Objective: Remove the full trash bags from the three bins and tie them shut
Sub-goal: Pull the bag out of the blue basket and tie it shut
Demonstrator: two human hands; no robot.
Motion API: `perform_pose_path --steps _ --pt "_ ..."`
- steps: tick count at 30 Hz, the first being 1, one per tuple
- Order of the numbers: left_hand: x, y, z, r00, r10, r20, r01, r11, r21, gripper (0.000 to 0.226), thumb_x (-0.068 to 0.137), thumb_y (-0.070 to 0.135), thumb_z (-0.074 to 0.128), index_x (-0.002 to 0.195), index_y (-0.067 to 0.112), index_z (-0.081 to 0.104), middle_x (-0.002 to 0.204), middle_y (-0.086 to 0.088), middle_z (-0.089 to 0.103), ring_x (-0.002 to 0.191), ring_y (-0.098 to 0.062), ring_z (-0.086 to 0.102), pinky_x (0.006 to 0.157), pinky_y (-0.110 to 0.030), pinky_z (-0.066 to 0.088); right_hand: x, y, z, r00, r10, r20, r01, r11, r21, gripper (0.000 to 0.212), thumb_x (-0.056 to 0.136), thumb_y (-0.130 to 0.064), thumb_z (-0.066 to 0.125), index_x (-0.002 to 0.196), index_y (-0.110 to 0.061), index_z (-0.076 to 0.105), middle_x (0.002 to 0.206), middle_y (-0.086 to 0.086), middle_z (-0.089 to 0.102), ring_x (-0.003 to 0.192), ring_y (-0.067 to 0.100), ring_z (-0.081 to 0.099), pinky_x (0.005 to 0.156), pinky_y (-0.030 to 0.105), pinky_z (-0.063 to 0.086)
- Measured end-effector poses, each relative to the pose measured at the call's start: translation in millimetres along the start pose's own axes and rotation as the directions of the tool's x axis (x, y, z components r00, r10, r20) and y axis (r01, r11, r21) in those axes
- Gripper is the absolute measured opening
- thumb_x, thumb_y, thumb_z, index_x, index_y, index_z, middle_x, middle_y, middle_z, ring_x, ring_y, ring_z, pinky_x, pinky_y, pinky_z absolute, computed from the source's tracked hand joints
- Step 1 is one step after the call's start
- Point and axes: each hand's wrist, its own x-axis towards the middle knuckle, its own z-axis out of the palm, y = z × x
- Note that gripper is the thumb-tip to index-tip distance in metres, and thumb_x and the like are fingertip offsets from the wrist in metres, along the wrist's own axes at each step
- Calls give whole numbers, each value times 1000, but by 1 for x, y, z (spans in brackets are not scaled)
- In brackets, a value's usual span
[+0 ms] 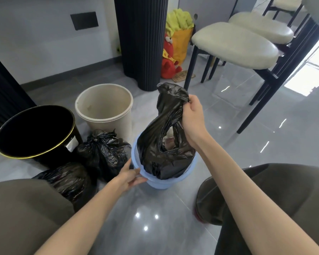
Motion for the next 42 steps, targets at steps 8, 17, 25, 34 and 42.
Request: perform_pose_path --steps 8,17,25,34,42 --pt "28 18 -2 994 67 -86 -79 987 -137 61 92 -10 45 142 23 35 133 -19 52 92 -38 67 63 -42 60 -4 -38 -20 950 -245 -196 252 967 16 17 100 -4 29 96 -12 44 74 -7 41 58 -7 40 61 7 37" --pt "38 42 11 988 138 -69 -154 895 -419 76 94 -3 47 150 32 8 148 -10 35 119 -27 55 106 -45 40 -9 -44 -24 885 -389 -256 385 921 -68 16 99 0 31 96 -8 44 71 -12 43 59 -9 43 61 9 37" --pt "18 48 15 955 285 -84 -279 957 76 51 97 11 45 145 24 32 144 -9 40 129 -27 43 92 -33 37 -31 -40 -31 866 -405 -293 388 914 -115 18 98 2 31 96 -11 43 73 -13 45 65 -9 46 65 9 38" --pt "-6 39 10 980 194 50 -197 978 70 52 99 17 42 147 27 26 149 -8 34 133 -32 39 102 -43 37 -60 -64 -34 819 -470 -329 482 875 -49 22 94 9 32 95 -10 44 67 -12 40 55 -7 39 57 9 33" --pt "-35 53 2 967 238 92 -248 961 120 49 95 19 45 143 28 35 142 -7 44 128 -30 46 109 -47 35 -82 -71 -39 852 -480 -207 479 876 -57 19 96 6 32 97 -7 46 70 -7 44 62 18 39 59 14 35"
